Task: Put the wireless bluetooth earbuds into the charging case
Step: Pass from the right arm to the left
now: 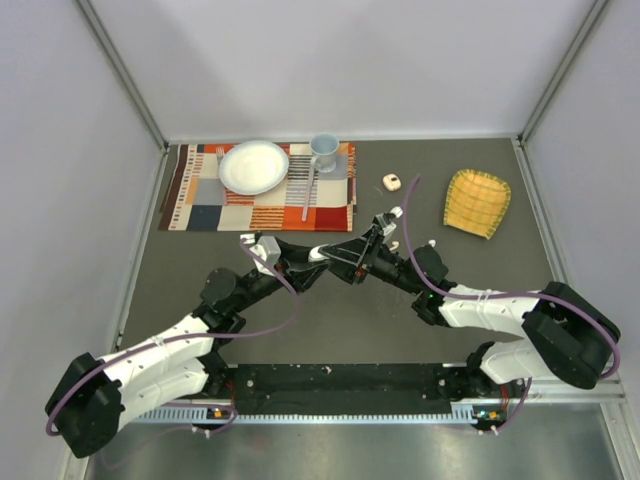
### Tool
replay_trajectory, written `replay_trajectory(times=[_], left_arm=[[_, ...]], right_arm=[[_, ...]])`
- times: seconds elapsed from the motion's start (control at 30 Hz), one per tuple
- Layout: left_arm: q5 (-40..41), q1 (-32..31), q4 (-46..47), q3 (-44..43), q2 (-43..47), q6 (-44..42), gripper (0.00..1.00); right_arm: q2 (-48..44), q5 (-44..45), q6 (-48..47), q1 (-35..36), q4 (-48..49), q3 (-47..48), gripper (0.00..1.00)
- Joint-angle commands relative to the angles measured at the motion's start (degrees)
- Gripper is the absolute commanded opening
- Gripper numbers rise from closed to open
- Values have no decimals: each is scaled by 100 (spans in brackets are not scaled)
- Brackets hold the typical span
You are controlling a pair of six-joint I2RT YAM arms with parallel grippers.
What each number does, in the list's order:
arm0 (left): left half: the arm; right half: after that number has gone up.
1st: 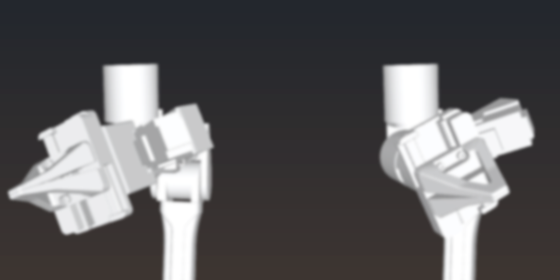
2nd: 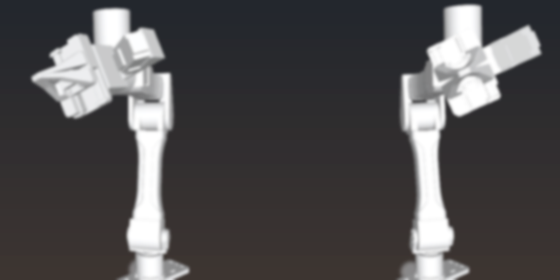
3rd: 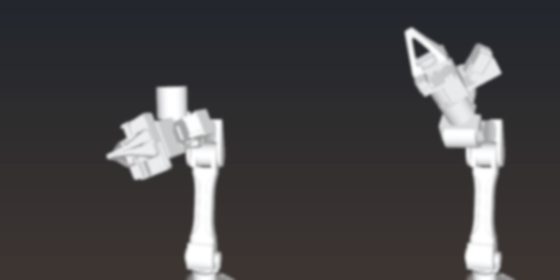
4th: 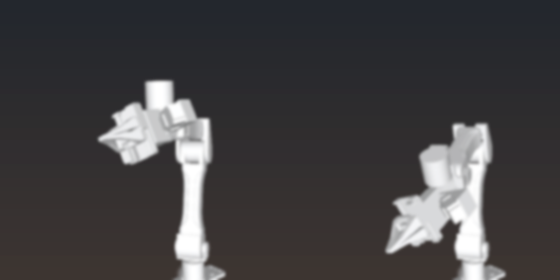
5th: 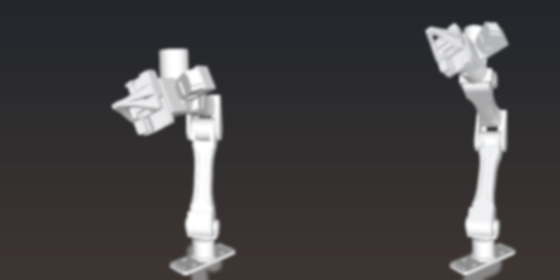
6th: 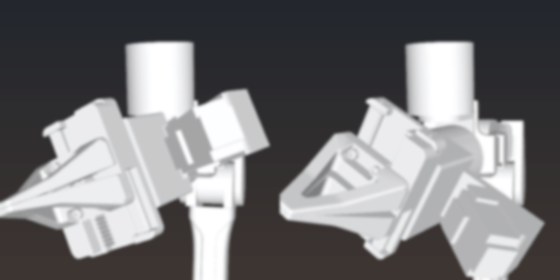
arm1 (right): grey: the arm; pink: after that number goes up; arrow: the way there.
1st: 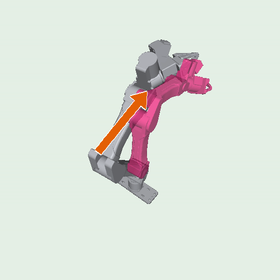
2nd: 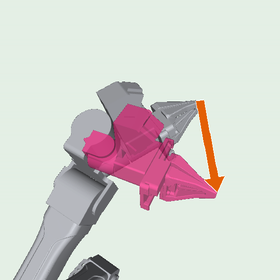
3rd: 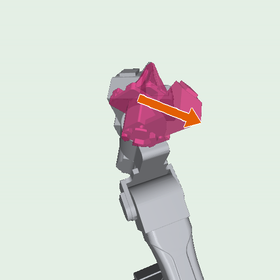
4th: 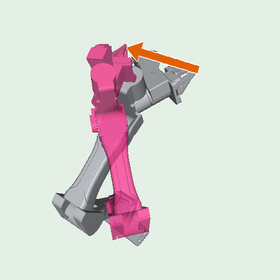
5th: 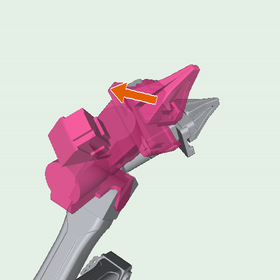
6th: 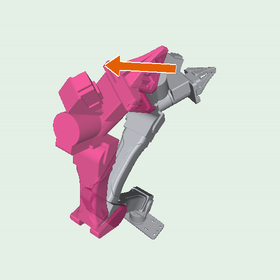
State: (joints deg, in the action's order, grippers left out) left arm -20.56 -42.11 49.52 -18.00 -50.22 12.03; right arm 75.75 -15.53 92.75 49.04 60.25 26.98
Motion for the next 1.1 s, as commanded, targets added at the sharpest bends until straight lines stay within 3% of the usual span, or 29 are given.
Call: replay_trajectory(times=[0.0,0.2,0.27,0.33,0.4,0.5,0.53,0.6,0.63,0.77,0.8,0.9,1.07], left_arm=[[-54,-8,234,-63,12,1,40],[-19,-8,234,-46,47,-8,29],[-19,-8,234,-54,38,-8,18],[-27,-8,225,-55,12,-17,16],[-71,-8,190,-81,-6,-34,7],[-63,-8,155,-107,-6,-34,0],[-80,-8,163,-99,46,-34,0],[-167,1,286,-28,91,-78,0],[-211,-8,365,24,178,-139,0],[-203,-8,743,384,459,-227,0],[-151,1,735,420,538,-254,0],[-71,-8,866,595,855,-403,0],[-71,-8,1752,903,944,-658,0]], right_arm=[[-156,50,6,71,365,44,17],[-139,68,33,71,418,26,17],[-130,59,41,71,409,26,17],[-121,67,41,71,479,9,17],[-121,68,59,71,497,9,18],[-130,-2,-55,71,523,26,35],[-165,-72,-125,71,540,52,52],[-270,-117,-519,62,445,61,65],[-506,-126,-921,62,322,88,76],[-1482,-91,-2591,62,-1721,596,87],[-1710,-47,-3022,62,-3102,789,89],[-2309,418,-4438,71,-4910,1414,91],[-2574,718,-5916,71,-6286,1968,92]])
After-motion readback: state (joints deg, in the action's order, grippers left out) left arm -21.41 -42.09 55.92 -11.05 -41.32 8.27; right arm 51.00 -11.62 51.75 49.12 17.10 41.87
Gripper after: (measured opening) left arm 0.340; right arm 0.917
